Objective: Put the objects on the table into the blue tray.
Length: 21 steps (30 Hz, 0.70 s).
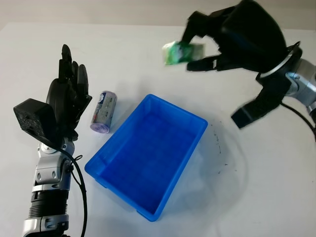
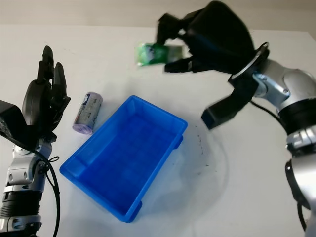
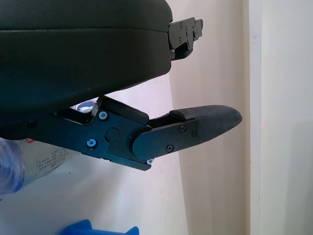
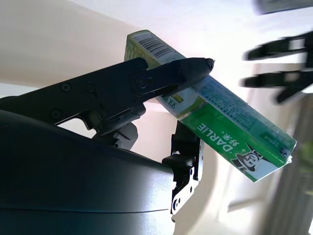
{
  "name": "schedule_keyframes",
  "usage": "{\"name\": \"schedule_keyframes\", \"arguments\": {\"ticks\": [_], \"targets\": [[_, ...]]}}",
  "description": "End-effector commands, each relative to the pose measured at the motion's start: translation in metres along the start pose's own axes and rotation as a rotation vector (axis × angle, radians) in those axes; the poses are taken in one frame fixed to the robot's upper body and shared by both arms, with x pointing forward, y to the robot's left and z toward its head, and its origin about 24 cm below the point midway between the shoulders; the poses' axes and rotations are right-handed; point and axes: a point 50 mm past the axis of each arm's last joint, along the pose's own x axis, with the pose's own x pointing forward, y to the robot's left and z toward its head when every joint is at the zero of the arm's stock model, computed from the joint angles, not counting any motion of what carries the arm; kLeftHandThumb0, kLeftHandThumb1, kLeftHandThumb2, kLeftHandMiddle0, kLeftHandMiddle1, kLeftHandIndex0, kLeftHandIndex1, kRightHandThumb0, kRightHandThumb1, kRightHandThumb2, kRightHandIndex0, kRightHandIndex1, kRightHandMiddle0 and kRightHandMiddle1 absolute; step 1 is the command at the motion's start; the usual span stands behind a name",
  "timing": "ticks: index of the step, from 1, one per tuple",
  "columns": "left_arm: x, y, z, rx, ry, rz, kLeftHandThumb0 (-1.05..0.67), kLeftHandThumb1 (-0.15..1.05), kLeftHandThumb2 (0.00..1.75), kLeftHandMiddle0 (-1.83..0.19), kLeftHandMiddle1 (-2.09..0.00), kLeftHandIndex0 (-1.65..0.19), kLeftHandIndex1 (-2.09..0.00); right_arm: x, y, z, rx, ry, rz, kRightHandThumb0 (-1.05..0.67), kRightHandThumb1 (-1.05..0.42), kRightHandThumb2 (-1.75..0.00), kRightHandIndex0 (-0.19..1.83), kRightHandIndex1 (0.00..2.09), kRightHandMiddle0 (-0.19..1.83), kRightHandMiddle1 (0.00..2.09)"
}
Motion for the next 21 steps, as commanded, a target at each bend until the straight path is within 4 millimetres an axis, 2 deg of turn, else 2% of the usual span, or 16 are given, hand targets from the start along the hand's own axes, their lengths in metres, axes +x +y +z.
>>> {"name": "schedule_keyframes", "arguments": {"ticks": [1,6,10,13,15,16,17,18,19,20,21], "targets": [[0.000,0.000,0.001,0.002,-0.002,0.001,-0.75,1.05,0.64,0.19,-0.01,0.19,-0.01,0.005,-0.001,0.015,0.049,-0.069,-0.032,-0.52,-1.05,-0.28,0.98,2.09,0.77,2.09],[0.000,0.001,0.001,0.004,-0.014,0.003,-0.74,1.05,0.64,0.19,-0.02,0.19,-0.01,0.012,0.009,0.042,0.140,-0.163,0.007,-0.57,-1.05,-0.33,1.15,2.09,0.86,2.09],[0.000,0.000,0.001,0.007,-0.012,0.001,-0.73,1.05,0.65,0.19,-0.01,0.19,0.00,0.012,0.014,0.051,0.192,-0.208,0.053,-0.58,-1.05,-0.33,1.16,2.09,0.90,2.09],[-0.001,0.000,0.001,-0.001,-0.013,0.009,-0.74,1.05,0.64,0.19,-0.02,0.19,-0.01,0.011,0.020,0.055,0.221,-0.226,0.130,-0.58,-1.05,-0.33,1.07,2.09,0.84,2.09],[-0.001,0.000,0.001,-0.003,-0.014,0.013,-0.74,1.05,0.64,0.19,-0.03,0.18,-0.01,0.011,0.021,0.055,0.196,-0.215,0.198,-0.63,-1.05,-0.28,0.93,2.09,0.73,2.09],[-0.001,0.000,0.001,-0.001,-0.015,0.012,-0.74,1.05,0.64,0.19,-0.03,0.18,-0.01,0.011,0.021,0.054,0.180,-0.211,0.232,-0.66,-1.05,-0.25,0.83,2.09,0.63,2.09],[-0.001,0.000,0.001,-0.002,-0.016,0.011,-0.74,1.05,0.64,0.19,-0.03,0.19,-0.01,0.010,0.021,0.052,0.173,-0.201,0.284,-0.70,-1.05,-0.25,0.64,2.09,0.44,2.04],[-0.001,0.000,0.000,-0.002,-0.015,0.010,-0.74,1.05,0.64,0.19,-0.03,0.19,-0.02,0.011,0.020,0.051,0.164,-0.190,0.358,-0.77,-1.05,-0.26,0.24,1.78,0.11,1.73],[-0.001,0.000,0.000,-0.003,-0.015,0.010,-0.74,1.05,0.64,0.19,-0.03,0.19,-0.02,0.011,0.019,0.050,0.163,-0.182,0.409,-0.80,-1.05,-0.28,0.07,1.44,0.00,1.41],[-0.002,0.000,0.000,-0.004,-0.011,0.010,-0.73,1.05,0.64,0.19,-0.02,0.19,-0.02,0.010,0.018,0.049,0.180,-0.163,0.462,-0.82,-1.05,-0.28,0.01,1.24,-0.04,1.21],[-0.002,0.000,0.000,-0.005,-0.011,0.012,-0.73,1.05,0.64,0.19,-0.03,0.19,-0.02,0.009,0.017,0.048,0.200,-0.146,0.500,-0.85,-1.04,-0.18,-0.07,0.73,-0.10,0.81]]}}
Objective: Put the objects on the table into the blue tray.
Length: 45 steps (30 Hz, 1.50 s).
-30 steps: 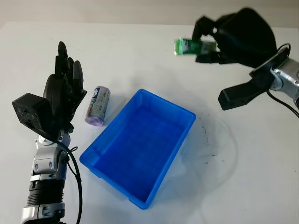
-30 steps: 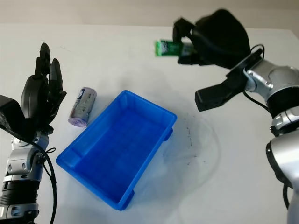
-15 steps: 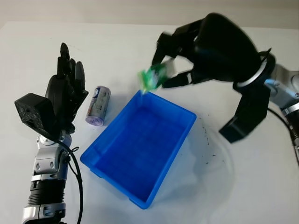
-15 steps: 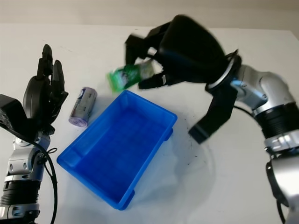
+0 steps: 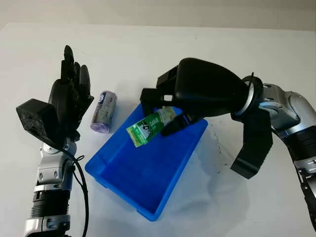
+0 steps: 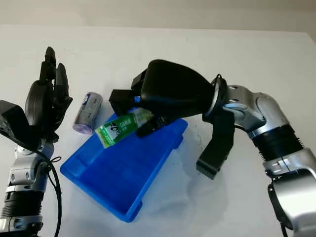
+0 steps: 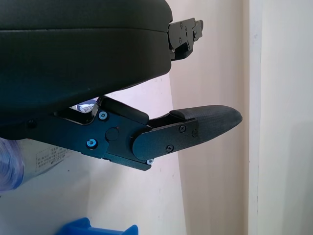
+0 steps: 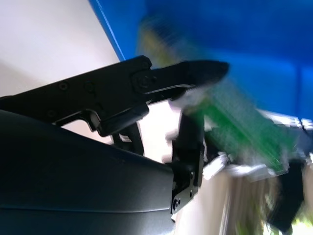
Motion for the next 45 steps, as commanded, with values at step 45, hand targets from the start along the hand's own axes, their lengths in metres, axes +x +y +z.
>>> {"name": "schedule_keyframes", "arguments": {"ticks": [45], "targets": [[-0.001,0.007,0.000,0.015,-0.005,-0.004,-0.72,1.05,0.64,0.19,-0.02,0.19,-0.03,-0.076,0.121,-0.039,1.385,0.841,-0.870,-0.76,-1.05,-0.73,-0.19,0.00,-0.19,0.00]]}}
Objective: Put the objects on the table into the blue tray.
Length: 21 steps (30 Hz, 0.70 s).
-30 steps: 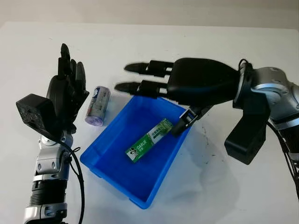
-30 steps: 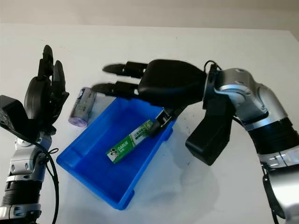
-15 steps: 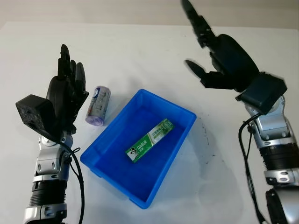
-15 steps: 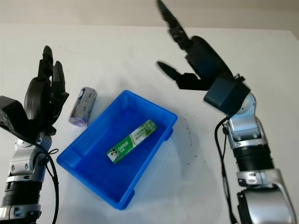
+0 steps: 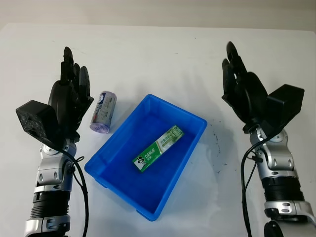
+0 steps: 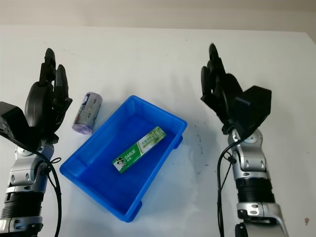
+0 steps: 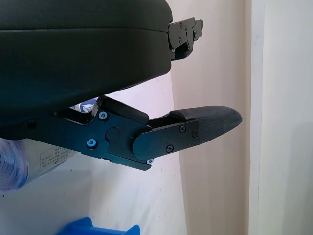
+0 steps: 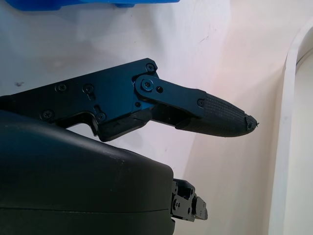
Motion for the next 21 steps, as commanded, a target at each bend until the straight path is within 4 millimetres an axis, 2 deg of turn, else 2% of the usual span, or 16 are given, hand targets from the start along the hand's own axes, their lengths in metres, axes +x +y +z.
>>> {"name": "schedule_keyframes", "arguments": {"ticks": [1,14,21], "targets": [[0.000,0.006,0.003,0.023,-0.009,0.003,-0.72,1.05,0.65,0.19,-0.02,0.19,-0.02,-0.004,-0.002,-0.004,0.015,0.005,-0.016,-0.76,-1.05,-0.73,-0.19,0.00,-0.19,0.00],[0.000,0.012,0.008,0.076,-0.005,-0.013,-0.73,1.05,0.64,0.19,-0.04,0.19,-0.02,-0.005,0.000,-0.004,0.035,0.002,-0.025,-0.75,-1.05,-0.74,-0.19,0.00,-0.19,0.00],[0.004,0.034,0.028,0.241,-0.055,-0.028,-0.71,1.05,0.58,0.16,-0.06,0.15,-0.05,-0.007,0.004,-0.004,0.045,0.004,-0.003,-0.75,-1.05,-0.74,-0.19,0.00,-0.19,0.00]]}}
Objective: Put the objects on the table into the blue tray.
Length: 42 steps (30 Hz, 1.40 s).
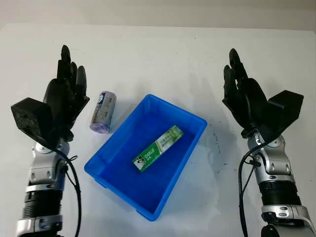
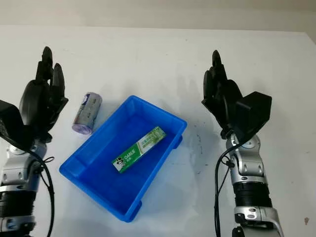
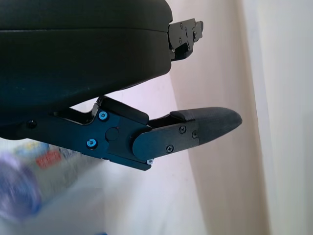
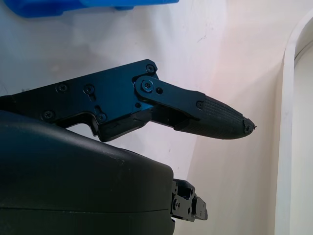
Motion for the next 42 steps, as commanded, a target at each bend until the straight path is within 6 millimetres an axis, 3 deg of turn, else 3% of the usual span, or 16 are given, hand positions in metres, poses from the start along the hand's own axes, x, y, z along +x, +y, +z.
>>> {"name": "schedule_keyframes", "arguments": {"ticks": [1,4,8,13,17,21,30,38,42], "targets": [[0.002,0.014,0.013,0.085,-0.039,-0.002,-0.70,1.05,0.58,0.15,-0.06,0.15,-0.05,-0.004,0.002,-0.001,0.010,-0.003,0.002,-0.75,-1.05,-0.74,-0.19,0.00,-0.19,0.00],[0.005,0.028,0.025,0.184,-0.060,0.004,-0.66,1.05,0.55,0.06,-0.09,0.06,-0.09,-0.004,0.003,-0.002,0.012,-0.007,-0.002,-0.76,-1.05,-0.74,-0.19,0.00,-0.19,0.00],[0.010,0.044,0.040,0.509,-0.063,0.014,-0.69,1.05,0.51,-0.08,-0.09,-0.05,-0.13,-0.004,0.005,-0.004,0.020,-0.005,0.000,-0.76,-1.05,-0.75,-0.19,0.00,-0.19,0.00],[0.018,0.056,0.058,0.832,-0.094,-0.045,-0.74,1.05,0.34,-0.12,-0.07,-0.07,-0.09,-0.005,0.005,-0.006,0.026,0.000,0.007,-0.76,-1.05,-0.75,-0.19,0.00,-0.19,0.00],[0.025,0.056,0.067,0.974,-0.137,-0.159,-0.64,1.03,0.13,-0.02,-0.03,-0.01,-0.05,-0.004,0.005,-0.007,0.035,0.004,0.009,-0.76,-1.05,-0.74,-0.19,0.00,-0.19,0.00],[0.033,0.057,0.072,1.120,-0.204,-0.237,-0.56,1.00,0.07,0.02,-0.04,-0.02,-0.05,-0.005,0.005,-0.007,0.033,0.012,0.010,-0.76,-1.05,-0.73,-0.19,0.00,-0.19,0.00],[0.049,0.052,0.086,1.629,-0.382,-0.405,-0.54,0.93,0.05,0.01,-0.06,-0.03,-0.06,-0.006,0.005,-0.008,0.043,0.015,0.010,-0.74,-1.05,-0.73,-0.19,0.00,-0.19,0.00],[0.055,0.045,0.085,1.908,-0.671,-0.491,-0.45,0.96,0.06,-0.06,-0.07,-0.08,-0.08,-0.007,0.006,-0.013,0.054,0.043,0.001,-0.75,-1.05,-0.73,-0.19,0.00,-0.19,0.00],[0.057,0.042,0.082,1.962,-0.794,-0.529,-0.40,0.99,0.07,-0.10,-0.07,-0.11,-0.08,-0.007,0.007,-0.016,0.064,0.044,0.003,-0.75,-1.05,-0.73,-0.19,0.00,-0.19,0.00]]}}
